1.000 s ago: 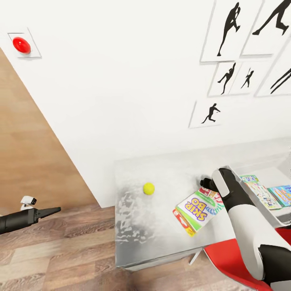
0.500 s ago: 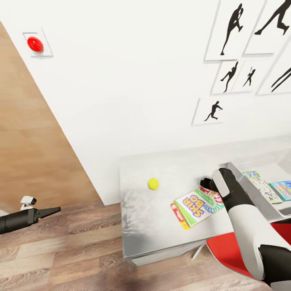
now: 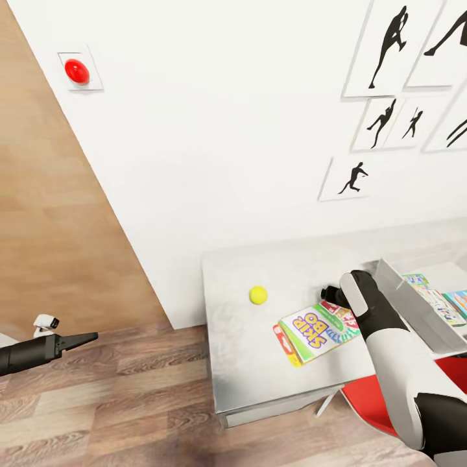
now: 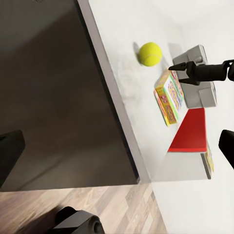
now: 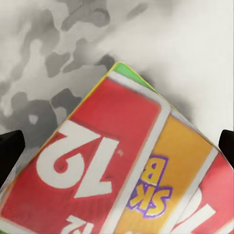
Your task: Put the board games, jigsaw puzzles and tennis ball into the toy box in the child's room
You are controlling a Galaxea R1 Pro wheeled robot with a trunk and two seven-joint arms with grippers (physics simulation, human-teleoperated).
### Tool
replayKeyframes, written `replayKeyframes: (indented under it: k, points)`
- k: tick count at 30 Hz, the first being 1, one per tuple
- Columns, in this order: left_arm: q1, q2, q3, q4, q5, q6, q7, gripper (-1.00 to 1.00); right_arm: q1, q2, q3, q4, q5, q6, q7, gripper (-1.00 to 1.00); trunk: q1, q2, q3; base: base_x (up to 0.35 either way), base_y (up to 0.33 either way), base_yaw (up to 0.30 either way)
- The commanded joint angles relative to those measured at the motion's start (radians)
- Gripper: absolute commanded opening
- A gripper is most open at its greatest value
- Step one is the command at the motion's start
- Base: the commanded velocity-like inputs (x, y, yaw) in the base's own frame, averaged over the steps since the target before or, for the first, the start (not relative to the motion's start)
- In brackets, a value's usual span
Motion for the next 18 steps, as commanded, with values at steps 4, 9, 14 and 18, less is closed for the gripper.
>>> replayKeyframes:
  k: [4, 9, 14, 18]
  points:
    - [-0.001, 0.0, 0.0, 0.0, 0.0, 0.011, -0.004, 1.0, -0.001, 0.0, 0.0, -0.002, -0.012, 0.003, -0.009, 1.0, 0.0, -0.001, -0.001, 0.0, 0.178, 0.0]
    - [-0.001, 0.0, 0.0, 0.001, 0.0, 0.012, -0.004, 1.0, -0.001, 0.0, 0.0, -0.002, -0.012, 0.003, -0.009, 1.0, 0.0, -0.001, -0.001, 0.0, 0.206, 0.0]
    - [-0.001, 0.001, 0.0, 0.001, 0.0, 0.011, -0.004, 1.0, -0.001, 0.0, 0.0, -0.002, -0.012, 0.004, -0.009, 1.0, 0.0, -0.001, -0.001, -0.003, 0.269, 0.0]
    - [-0.001, 0.001, -0.001, 0.0, 0.0, 0.012, -0.004, 1.0, -0.001, 0.0, 0.0, -0.002, -0.012, 0.005, -0.009, 1.0, 0.0, -0.001, -0.001, -0.07, 0.283, 0.0]
